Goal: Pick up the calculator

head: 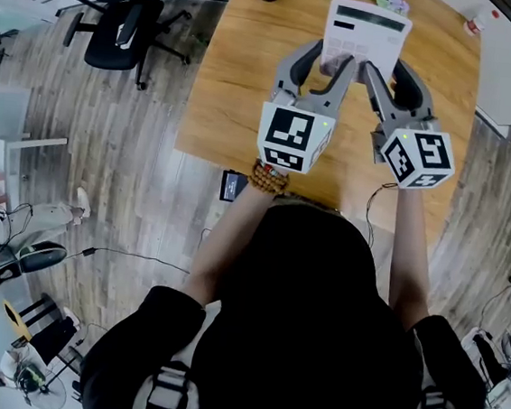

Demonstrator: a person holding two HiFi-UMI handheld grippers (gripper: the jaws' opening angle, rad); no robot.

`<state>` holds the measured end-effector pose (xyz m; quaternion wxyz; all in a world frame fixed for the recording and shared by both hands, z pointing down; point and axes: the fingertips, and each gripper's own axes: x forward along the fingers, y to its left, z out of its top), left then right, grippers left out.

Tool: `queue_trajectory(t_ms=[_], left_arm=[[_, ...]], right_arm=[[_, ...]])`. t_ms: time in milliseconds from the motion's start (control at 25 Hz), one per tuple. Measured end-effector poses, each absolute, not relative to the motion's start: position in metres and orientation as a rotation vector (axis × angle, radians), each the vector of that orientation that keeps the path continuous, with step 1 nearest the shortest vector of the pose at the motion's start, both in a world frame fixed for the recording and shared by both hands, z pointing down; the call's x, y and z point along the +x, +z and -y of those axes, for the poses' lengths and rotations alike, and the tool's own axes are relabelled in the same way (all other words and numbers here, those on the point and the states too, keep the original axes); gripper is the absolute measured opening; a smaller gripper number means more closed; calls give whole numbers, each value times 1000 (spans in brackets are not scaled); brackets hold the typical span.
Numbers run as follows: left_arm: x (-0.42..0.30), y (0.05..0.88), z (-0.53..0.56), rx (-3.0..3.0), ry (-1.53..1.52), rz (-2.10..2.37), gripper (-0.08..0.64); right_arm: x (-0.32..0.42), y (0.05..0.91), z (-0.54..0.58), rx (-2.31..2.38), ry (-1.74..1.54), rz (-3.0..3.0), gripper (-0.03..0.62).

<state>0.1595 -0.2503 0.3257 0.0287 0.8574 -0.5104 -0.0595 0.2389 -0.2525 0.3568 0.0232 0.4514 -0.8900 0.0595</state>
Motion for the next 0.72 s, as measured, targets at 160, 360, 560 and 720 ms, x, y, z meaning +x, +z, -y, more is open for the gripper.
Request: queue_trajectory(t_ms=[160,360,560,720], left_arm=[[162,319,238,2658,-203,1625,204],[163,332,222,2653,-220,1683,204],[162,335,220,2645,-225,1694,204],[162,333,212,2676,-269,1730,204]], right_arm=[[241,347,240,1394,92,2793,215],[242,358,226,1433,192,2797,215],[242,361,225,1495,158,2763,207],[242,366,218,1510,188,2761,209]])
